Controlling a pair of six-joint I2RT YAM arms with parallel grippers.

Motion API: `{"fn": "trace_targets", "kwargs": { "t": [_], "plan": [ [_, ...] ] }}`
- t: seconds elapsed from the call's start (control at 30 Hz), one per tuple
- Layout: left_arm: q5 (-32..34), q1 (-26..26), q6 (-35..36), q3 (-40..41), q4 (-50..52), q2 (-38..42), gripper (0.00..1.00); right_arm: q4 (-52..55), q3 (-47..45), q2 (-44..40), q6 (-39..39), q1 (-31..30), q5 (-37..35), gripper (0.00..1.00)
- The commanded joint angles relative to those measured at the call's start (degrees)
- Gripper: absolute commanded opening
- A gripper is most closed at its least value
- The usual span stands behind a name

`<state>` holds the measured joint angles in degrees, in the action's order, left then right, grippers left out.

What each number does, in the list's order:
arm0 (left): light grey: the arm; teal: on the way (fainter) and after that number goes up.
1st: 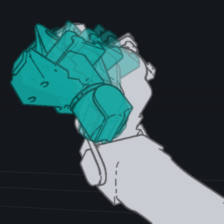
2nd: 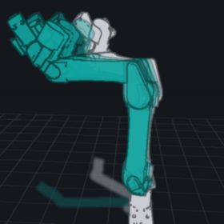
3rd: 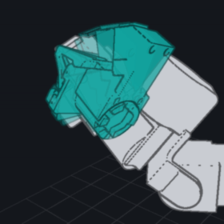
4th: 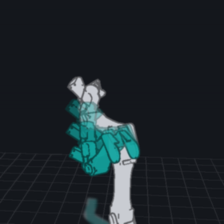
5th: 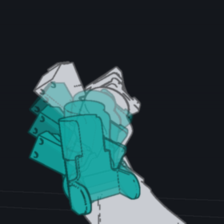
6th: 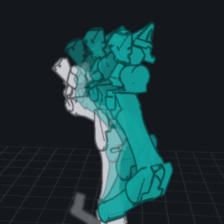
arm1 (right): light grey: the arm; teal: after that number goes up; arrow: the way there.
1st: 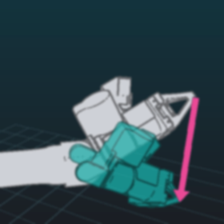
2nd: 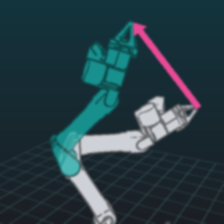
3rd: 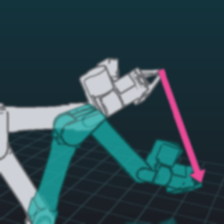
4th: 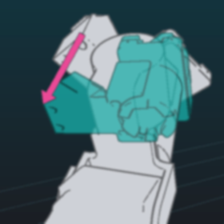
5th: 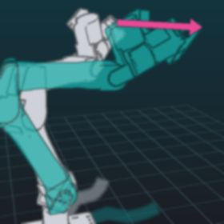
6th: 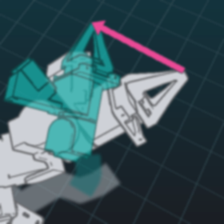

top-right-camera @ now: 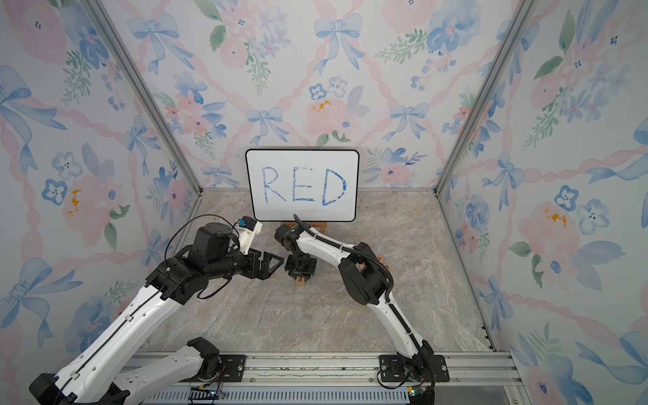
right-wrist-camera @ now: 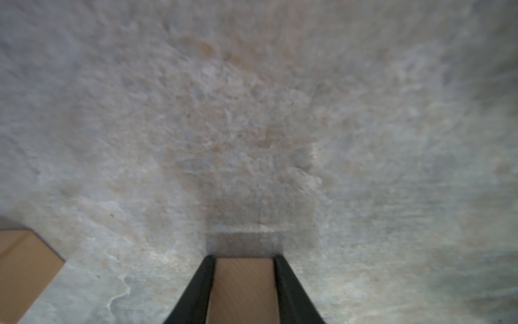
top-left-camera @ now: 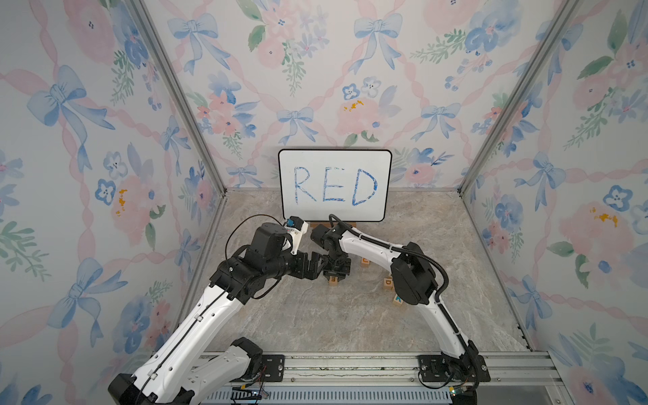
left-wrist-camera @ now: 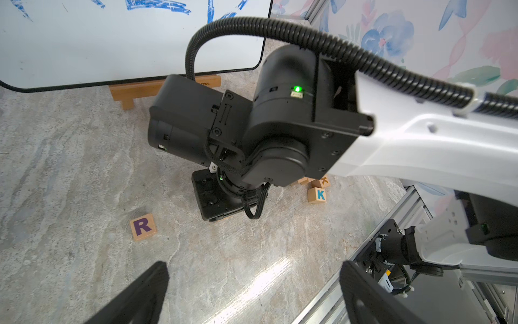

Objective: Assemble the uppercase word "red" with letter blocks
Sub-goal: Pick up the letter block from the center of the board, then place the letter block at the center of the board.

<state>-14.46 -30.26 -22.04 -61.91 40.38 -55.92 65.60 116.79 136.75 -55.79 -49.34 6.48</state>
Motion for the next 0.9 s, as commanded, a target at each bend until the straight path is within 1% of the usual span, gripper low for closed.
{"fn": "trace_targets", "kwargs": {
  "t": [0.0,0.1,0.23,0.37,0.5,0.67,0.87],
  "plan": [
    [-0.72,0.59,1.56,0.82,-0.21,0.99,0.98,0.64,-0.2,-1.07,0.33,-0.29,-0.39,0.31],
    [-0.59,0.56,1.65,0.74,-0.19,0.92,0.98,1.75,1.01,-0.22,2.0,-0.49,-1.08,0.25],
    [-0.57,0.64,1.65,0.3,-0.21,0.55,0.98,2.34,3.24,0.75,4.22,-0.92,-2.28,0.25],
    [-0.57,0.72,1.65,-0.14,-0.21,0.12,0.98,4.18,9.56,4.05,7.97,-1.45,-3.36,0.25],
    [-0.66,0.75,1.52,-0.73,-0.21,0.03,0.98,6.89,16.53,7.89,9.96,-1.55,-3.42,0.25],
    [-0.66,0.91,1.4,-2.47,-0.21,-0.55,0.98,9.73,22.73,11.38,10.44,-1.47,-3.39,0.25],
    [-0.85,1.17,1.56,-3.6,-0.16,-0.7,0.98,9.72,24.1,12.75,9.57,-1.72,-2.72,0.25]
  ]
}}
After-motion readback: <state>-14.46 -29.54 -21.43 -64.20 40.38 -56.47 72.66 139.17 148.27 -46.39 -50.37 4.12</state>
